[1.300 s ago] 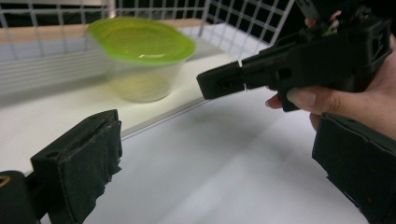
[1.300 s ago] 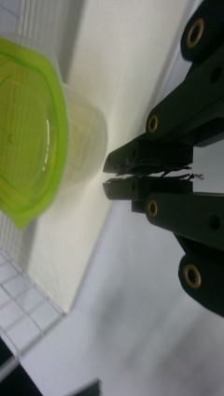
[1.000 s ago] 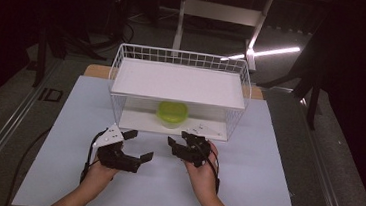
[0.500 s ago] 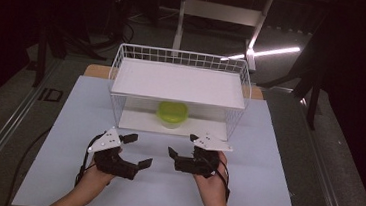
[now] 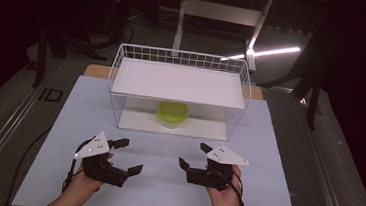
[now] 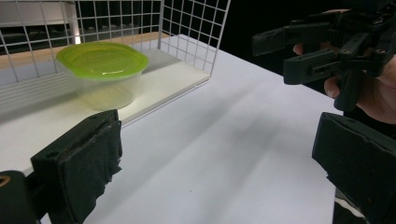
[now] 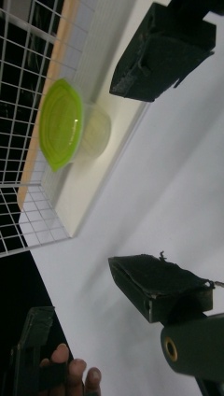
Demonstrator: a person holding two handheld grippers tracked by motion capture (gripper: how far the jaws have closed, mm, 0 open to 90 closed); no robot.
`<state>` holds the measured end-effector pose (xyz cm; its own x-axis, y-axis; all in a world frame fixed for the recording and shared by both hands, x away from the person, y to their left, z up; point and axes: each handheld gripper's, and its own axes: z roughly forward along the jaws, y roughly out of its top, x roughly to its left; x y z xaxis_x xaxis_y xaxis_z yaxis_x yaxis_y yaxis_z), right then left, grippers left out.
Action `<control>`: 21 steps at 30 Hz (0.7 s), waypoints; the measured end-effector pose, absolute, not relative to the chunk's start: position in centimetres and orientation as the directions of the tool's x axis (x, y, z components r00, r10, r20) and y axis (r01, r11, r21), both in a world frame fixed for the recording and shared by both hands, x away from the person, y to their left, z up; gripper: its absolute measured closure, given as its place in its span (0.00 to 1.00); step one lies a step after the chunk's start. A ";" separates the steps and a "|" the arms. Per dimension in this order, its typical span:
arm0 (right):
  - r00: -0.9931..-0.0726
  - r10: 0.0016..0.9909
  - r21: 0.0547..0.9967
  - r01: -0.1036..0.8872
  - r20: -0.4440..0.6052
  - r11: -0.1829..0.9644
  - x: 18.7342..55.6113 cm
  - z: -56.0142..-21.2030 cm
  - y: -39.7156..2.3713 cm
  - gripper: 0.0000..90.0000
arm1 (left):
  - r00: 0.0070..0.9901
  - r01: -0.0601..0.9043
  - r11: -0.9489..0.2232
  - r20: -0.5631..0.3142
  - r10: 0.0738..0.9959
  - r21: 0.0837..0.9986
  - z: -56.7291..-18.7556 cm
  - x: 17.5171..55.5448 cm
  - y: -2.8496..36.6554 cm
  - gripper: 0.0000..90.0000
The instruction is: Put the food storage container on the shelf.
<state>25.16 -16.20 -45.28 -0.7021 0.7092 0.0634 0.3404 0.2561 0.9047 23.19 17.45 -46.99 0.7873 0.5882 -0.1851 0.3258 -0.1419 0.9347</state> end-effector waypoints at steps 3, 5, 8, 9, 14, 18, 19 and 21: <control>-0.700 0.711 0.906 0.335 0.056 0.258 24.7 -45.2 -17.0 0.17 | 0.789 0.327 -0.142 -0.187 0.585 0.934 -47.1 22.7 17.7 0.03; -0.701 0.710 0.908 0.333 0.057 0.256 24.4 -45.2 -17.5 0.17 | 0.791 0.324 -0.147 -0.182 0.585 0.935 -47.2 22.4 17.9 0.03; -0.703 0.710 0.907 0.324 0.041 0.268 23.9 -45.3 -18.0 0.17 | 0.790 0.323 -0.143 -0.184 0.585 0.935 -47.4 22.1 18.4 0.03; -0.704 0.709 0.906 0.322 0.035 0.275 23.7 -45.4 -18.1 0.17 | 0.789 0.326 -0.142 -0.186 0.585 0.935 -47.5 21.9 18.5 0.03; -0.709 0.705 0.904 0.321 0.032 0.283 23.0 -45.7 -18.7 0.17 | 0.784 0.332 -0.153 -0.183 0.593 0.931 -47.8 21.4 19.4 0.03; -0.709 0.705 0.904 0.317 0.025 0.288 22.5 -45.9 -19.3 0.17 | 0.776 0.336 -0.150 -0.183 0.604 0.930 -48.1 20.7 20.2 0.03; -0.706 0.708 0.904 0.316 0.022 0.288 22.3 -45.9 -19.4 0.17 | 0.772 0.338 -0.152 -0.182 0.609 0.929 -48.2 20.6 20.4 0.03; -0.710 0.704 0.900 0.320 0.021 0.296 22.1 -46.0 -19.7 0.17 | 0.767 0.342 -0.152 -0.182 0.615 0.927 -48.5 20.2 20.9 0.03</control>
